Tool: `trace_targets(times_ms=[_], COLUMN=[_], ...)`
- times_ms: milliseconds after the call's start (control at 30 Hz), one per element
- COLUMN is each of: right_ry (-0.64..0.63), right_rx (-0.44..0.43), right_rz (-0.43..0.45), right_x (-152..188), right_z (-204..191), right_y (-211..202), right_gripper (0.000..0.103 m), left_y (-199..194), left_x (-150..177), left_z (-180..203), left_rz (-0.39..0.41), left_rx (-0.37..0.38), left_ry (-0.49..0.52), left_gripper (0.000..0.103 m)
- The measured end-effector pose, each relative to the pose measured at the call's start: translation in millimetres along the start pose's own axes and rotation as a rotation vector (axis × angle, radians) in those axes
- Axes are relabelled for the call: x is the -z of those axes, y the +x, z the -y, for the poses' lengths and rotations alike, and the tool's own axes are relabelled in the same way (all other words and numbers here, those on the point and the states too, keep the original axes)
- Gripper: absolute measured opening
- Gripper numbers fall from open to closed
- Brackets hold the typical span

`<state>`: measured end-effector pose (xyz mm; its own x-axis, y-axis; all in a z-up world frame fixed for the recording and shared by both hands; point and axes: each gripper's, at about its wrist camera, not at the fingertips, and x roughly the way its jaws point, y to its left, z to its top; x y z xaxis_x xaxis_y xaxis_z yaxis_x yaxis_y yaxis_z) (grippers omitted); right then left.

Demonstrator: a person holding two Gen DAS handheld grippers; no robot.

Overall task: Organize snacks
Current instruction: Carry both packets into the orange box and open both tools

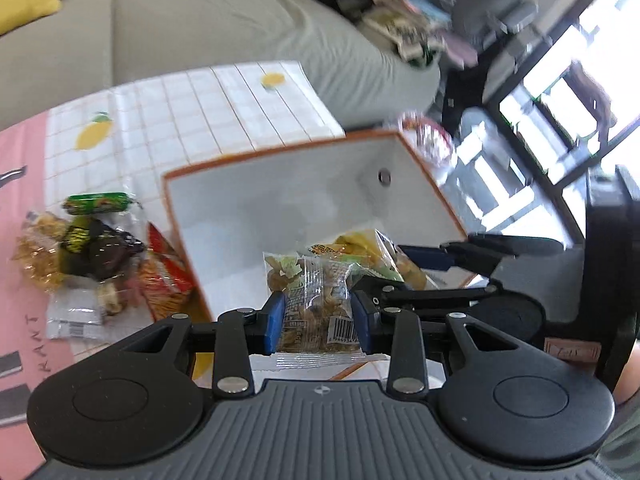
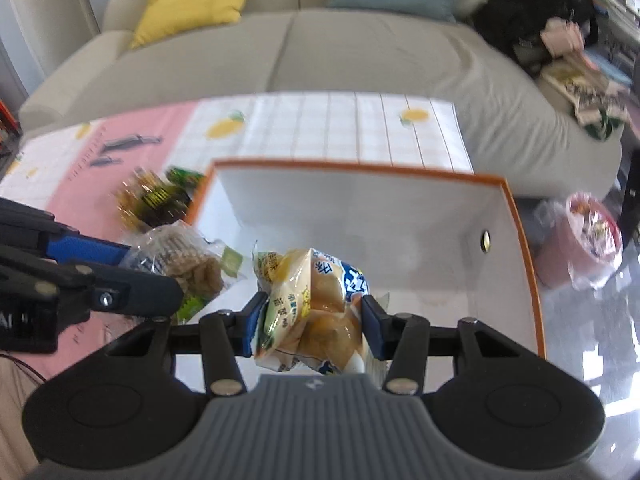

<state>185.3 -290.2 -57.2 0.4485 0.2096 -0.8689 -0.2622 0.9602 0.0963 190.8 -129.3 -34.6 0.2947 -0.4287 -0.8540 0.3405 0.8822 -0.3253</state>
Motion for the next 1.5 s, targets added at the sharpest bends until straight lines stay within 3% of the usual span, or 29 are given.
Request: trace_targets(times_ms=[400, 733, 1200, 1333, 1500], right_ry=[-0.067, -0.202, -0.235, -0.219, -0.211], right_rx=[-0.009, -0.009, -0.02, -0.018, -0.009], right_rz=[-0.211, -0.272, -0.314, -0.328, -0.328], right_x=[6, 10, 7, 7, 6], right_z=[27, 16, 12, 13, 11], right_y=[62, 82, 86, 85, 80], right_gripper=[0.048, 0.049, 0.052, 0.056, 0.062], left_y=[65, 90, 94, 90, 75], left_x=[-7, 0, 10, 7, 8], left_z=[10, 14, 22, 19, 16], left_rz=[-0.222, -0.322, -0.351, -0.334, -0.304], left_rx=[-0.075, -0.15, -0.206, -0.214, -0.201], left_ry=[0.119, 0.222, 0.285, 0.281, 0.283], left_gripper=[0.039, 0.039, 0.04, 0.052, 0.057])
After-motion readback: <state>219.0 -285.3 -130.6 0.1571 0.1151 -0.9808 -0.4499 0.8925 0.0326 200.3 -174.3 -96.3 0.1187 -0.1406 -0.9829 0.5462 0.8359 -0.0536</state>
